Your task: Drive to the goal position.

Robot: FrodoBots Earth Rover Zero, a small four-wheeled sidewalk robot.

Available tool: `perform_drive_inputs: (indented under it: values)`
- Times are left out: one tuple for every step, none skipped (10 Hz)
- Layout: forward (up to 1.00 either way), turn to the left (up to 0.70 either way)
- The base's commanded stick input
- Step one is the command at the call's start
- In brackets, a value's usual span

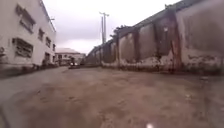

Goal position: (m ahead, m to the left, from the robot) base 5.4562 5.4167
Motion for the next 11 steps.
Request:
perform_drive_inputs:
  values:
    - [0.85,0.01]
    - [0.85,0.02]
    - [0.85,0.01]
    - [0.85,0.01]
    - [0.85,0.0]
    - [0.85,0.0]
    - [0.85,0.0]
    - [0.85,0.0]
    - [0.85,0.0]
    - [0.85,0.0]
    - [0.85,0.0]
